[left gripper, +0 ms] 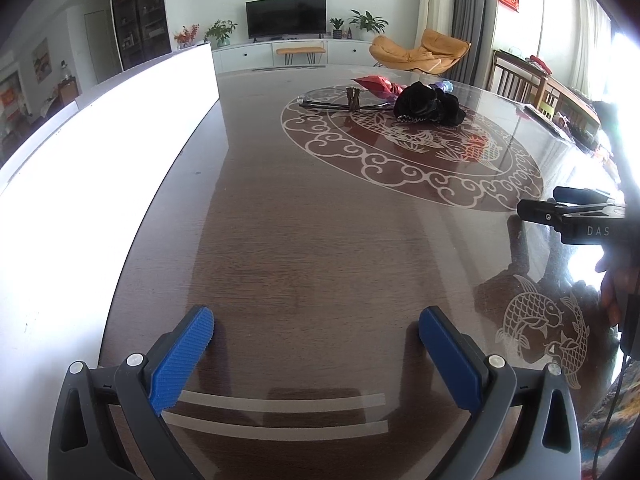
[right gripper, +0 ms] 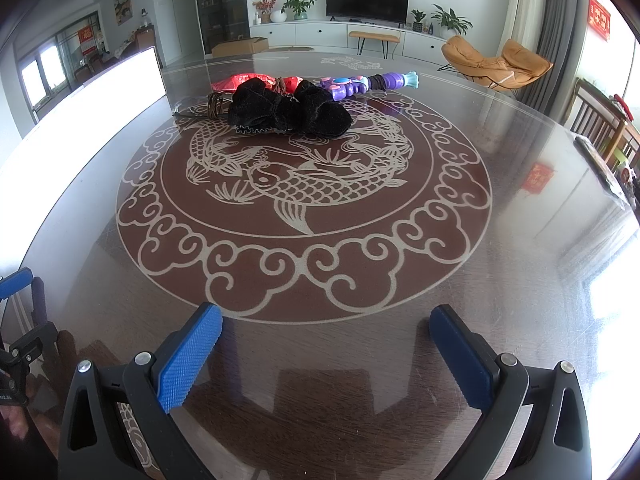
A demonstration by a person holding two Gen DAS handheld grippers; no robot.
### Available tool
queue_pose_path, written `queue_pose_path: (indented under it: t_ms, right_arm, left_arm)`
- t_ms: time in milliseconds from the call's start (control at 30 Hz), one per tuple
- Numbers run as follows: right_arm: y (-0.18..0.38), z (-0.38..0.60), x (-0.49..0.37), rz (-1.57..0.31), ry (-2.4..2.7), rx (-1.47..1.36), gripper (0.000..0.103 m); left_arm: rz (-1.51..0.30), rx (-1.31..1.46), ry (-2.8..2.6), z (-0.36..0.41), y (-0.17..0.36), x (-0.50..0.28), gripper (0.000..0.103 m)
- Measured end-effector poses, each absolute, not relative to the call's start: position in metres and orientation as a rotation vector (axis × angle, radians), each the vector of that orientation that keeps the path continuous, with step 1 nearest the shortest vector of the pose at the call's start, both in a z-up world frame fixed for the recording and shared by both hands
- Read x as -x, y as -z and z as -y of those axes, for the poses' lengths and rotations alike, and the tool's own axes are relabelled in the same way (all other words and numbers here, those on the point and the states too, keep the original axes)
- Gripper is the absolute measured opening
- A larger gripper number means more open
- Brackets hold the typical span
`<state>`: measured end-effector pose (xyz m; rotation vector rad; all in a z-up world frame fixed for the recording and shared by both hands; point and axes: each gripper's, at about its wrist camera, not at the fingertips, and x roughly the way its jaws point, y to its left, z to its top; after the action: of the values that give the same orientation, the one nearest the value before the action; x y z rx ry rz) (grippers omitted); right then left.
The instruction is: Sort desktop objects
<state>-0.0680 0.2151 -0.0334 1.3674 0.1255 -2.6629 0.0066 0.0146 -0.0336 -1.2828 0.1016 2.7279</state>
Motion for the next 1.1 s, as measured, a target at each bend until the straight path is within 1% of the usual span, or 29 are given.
queue_pose_path:
  t_ms: [833, 900, 933, 1033, 1100]
  right_arm:
    - [0.034, -0.214, 0.068, -0.127, 2.661, -1.368, 0.103]
    - [0.031, -0.213, 0.077, -0.146, 2.625, -1.419, 0.103]
    - [0.025, -0.211, 0.082, -0.154, 2.645, -1.389, 0.103]
    - [-0.003, -0.201, 0.095, -0.12, 2.703, -1.185, 0.103]
    - [-0.015, -0.188, 0.124, -0.113, 2.68, -1.199, 0.103]
  left_arm:
    - [-0.097, 1.275, -2.736, -0.007, 0.032, -0.005, 0.103]
    - [-0.092, 1.271, -2.744, -0.005, 0.032, -0.005, 0.103]
    - [-0.093, 1.268, -2.746, -0.005, 0.033, -0.005, 0.103]
    - [-0.091, 1.261, -2.751, -0.005, 0.033, -0.005, 0.103]
    - [-0.089, 1.259, -2.756, -0.005, 0.032, -0.005, 0.103]
